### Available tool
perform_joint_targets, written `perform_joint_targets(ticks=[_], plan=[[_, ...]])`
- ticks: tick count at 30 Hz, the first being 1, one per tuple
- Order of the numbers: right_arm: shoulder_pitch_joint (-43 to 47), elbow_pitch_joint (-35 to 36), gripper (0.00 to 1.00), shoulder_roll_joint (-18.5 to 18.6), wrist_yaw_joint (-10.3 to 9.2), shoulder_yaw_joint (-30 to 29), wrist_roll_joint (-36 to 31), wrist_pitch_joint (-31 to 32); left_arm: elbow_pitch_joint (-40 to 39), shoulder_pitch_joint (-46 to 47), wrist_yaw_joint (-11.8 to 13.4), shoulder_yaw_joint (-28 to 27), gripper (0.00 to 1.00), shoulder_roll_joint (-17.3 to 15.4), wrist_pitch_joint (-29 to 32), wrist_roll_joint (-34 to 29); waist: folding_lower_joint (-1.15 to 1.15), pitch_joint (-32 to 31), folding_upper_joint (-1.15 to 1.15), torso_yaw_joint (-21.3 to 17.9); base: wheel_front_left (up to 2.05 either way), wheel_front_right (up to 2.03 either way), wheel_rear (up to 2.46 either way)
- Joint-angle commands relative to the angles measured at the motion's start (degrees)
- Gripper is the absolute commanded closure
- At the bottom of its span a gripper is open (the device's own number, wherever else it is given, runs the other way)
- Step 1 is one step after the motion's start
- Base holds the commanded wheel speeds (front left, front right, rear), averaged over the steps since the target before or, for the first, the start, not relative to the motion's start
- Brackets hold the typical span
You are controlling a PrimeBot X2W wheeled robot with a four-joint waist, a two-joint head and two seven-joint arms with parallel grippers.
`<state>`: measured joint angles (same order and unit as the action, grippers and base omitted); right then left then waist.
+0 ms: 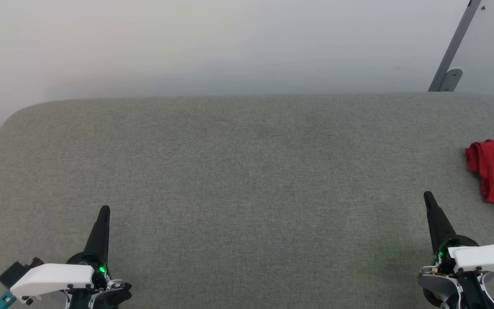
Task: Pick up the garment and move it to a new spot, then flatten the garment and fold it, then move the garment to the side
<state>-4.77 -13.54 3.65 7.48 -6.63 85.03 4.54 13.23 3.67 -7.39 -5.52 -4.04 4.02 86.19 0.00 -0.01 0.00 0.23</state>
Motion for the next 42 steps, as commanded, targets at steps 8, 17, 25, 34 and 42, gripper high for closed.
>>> perform_joint_targets(ticks=[8, 17, 25, 34, 42], plan=[[-1.2, -0.3, 1.0, -0.6, 0.01, 0.1, 4.0, 1.1, 0.4, 2.0, -0.2, -0.4, 1.0, 0.4, 1.2, 3.5, 0.0, 0.1, 0.0, -0.1, 0.0, 0.0, 0.0], [-1.7, -0.5, 1.0, -0.9, 0.01, 0.1, 7.1, 2.1, 0.8, 2.9, -0.2, -0.6, 1.0, 0.8, 2.2, 6.4, 0.0, 0.2, 0.0, -0.2, 0.0, 0.0, 0.0], [-1.7, -0.6, 1.0, -0.9, 0.02, 0.1, 7.5, 2.2, 0.9, 2.9, -0.2, -0.6, 1.0, 0.9, 2.3, 6.7, 0.0, 0.2, 0.0, -0.2, 0.0, 0.0, 0.0], [-1.7, -0.6, 1.0, -0.9, 0.02, 0.1, 7.5, 2.2, 0.9, 2.9, -0.2, -0.7, 1.0, 0.9, 2.3, 6.6, 0.0, 0.2, 0.0, -0.2, 0.0, 0.0, 0.0], [-1.7, -0.6, 1.0, -0.9, 0.01, 0.1, 7.5, 2.1, 0.9, 2.9, -0.2, -0.8, 1.0, 1.0, 2.4, 6.5, 0.0, 0.2, 0.0, -0.2, 0.0, 0.0, 0.0]])
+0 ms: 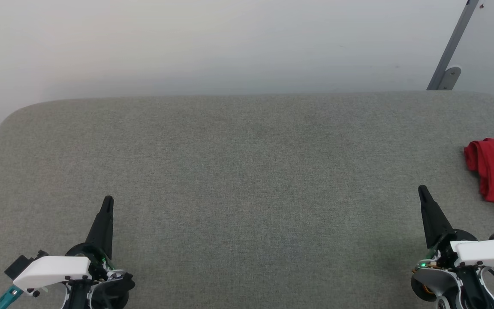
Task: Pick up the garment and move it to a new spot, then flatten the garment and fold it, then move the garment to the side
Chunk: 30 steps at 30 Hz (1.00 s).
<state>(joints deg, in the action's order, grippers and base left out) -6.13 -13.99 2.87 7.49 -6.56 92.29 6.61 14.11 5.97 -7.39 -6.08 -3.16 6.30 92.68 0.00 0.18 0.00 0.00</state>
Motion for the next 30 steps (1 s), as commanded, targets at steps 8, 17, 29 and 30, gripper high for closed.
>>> perform_joint_targets(ticks=[8, 17, 29, 30], plan=[[-0.3, -0.1, 1.0, -0.1, 0.01, 0.0, 0.2, 0.1, 0.0, 0.7, -0.2, -0.2, 1.0, 0.1, 0.2, 0.0, 0.0, 0.0, 0.0, 0.0, 0.0, 0.0, 0.0], [-0.3, -0.1, 1.0, -0.1, 0.0, 0.1, 0.2, 0.1, 0.0, 0.7, -0.2, -0.3, 1.0, 0.1, 0.2, -0.1, 0.0, 0.0, 0.0, 0.0, 0.0, 0.0, 0.0], [-0.3, -0.1, 1.0, -0.1, 0.0, 0.1, 0.2, 0.1, 0.0, 0.7, -0.2, -0.3, 1.0, 0.2, 0.3, -0.1, 0.0, 0.0, 0.0, 0.0, 0.0, 0.0, 0.0], [-0.3, -0.1, 1.0, -0.1, 0.0, 0.1, 0.2, 0.1, 0.0, 0.7, -0.2, -0.3, 1.0, 0.2, 0.3, -0.2, 0.0, 0.0, 0.0, 0.0, 0.0, 0.0, 0.0]])
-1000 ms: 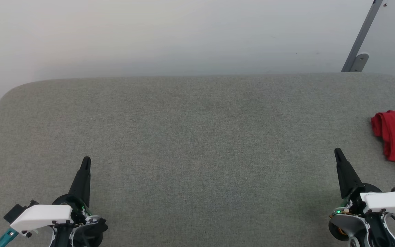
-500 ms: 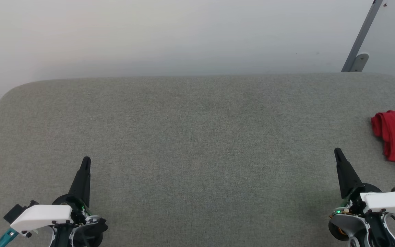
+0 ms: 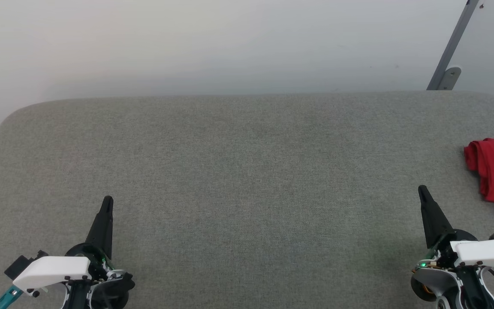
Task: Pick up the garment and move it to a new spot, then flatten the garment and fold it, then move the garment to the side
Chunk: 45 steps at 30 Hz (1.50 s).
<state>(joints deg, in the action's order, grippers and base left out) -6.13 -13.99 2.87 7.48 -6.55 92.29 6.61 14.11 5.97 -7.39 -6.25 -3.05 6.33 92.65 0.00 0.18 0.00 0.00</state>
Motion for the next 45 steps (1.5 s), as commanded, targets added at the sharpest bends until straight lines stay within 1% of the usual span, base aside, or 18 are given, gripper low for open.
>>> perform_joint_targets(ticks=[1, 45], plan=[[-0.3, -0.1, 1.0, -0.1, 0.01, 0.1, 0.2, 0.1, 0.0, 0.7, -0.2, -0.2, 1.0, 0.1, 0.3, -0.1, 0.0, 0.0, 0.0, 0.0, 0.0, 0.0, 0.0], [-0.3, -0.1, 1.0, -0.1, 0.02, 0.1, 0.2, 0.1, 0.0, 0.7, -0.2, -0.3, 1.0, 0.2, 0.3, -0.3, 0.0, 0.0, 0.0, 0.0, 0.0, 0.0, 0.0]])
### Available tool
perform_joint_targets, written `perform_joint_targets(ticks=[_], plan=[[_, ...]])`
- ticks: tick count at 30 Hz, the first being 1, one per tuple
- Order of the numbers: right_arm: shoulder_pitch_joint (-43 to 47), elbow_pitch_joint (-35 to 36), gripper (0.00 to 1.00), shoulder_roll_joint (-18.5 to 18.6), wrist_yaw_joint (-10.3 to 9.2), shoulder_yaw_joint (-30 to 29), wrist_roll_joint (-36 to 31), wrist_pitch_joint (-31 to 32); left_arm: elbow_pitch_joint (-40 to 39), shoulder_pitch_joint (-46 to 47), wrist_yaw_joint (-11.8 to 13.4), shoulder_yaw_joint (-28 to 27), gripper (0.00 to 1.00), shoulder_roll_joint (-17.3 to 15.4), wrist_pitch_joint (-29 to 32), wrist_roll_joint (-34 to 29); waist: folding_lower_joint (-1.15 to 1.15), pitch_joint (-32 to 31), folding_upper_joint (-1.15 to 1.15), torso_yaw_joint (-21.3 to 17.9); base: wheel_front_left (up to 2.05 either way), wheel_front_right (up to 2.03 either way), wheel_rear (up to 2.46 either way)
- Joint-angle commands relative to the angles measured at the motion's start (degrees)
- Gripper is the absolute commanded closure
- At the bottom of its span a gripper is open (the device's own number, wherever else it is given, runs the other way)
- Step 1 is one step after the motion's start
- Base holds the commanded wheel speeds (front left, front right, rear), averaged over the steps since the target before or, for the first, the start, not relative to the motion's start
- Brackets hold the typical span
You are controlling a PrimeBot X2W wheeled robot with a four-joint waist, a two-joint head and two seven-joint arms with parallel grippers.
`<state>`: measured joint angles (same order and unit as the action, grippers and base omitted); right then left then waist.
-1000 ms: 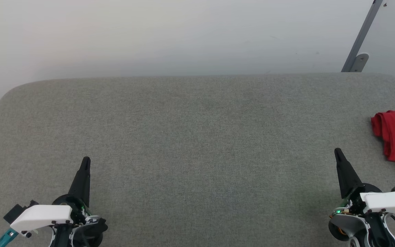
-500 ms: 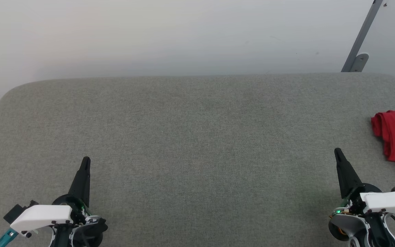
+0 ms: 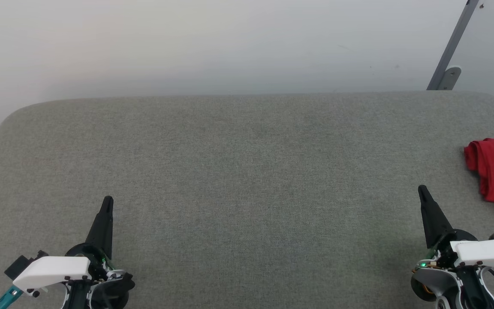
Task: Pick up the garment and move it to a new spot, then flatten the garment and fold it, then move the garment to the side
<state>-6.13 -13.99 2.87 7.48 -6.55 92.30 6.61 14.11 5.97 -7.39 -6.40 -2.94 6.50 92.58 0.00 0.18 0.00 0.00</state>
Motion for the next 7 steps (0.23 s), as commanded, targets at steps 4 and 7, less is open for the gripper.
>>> perform_joint_targets(ticks=[4, 7], plan=[[-0.3, -0.1, 1.0, -0.1, 0.01, 0.0, 0.2, 0.1, 0.0, 0.7, -0.2, -0.1, 1.0, 0.0, 0.2, -0.2, 0.0, 0.0, 0.0, 0.0, 0.0, 0.0, 0.0], [-0.3, -0.1, 1.0, -0.1, 0.01, 0.1, 0.2, 0.1, 0.0, 0.7, -0.2, -0.1, 1.0, 0.1, 0.2, -0.2, 0.0, 0.0, 0.0, 0.0, 0.0, 0.0, 0.0]])
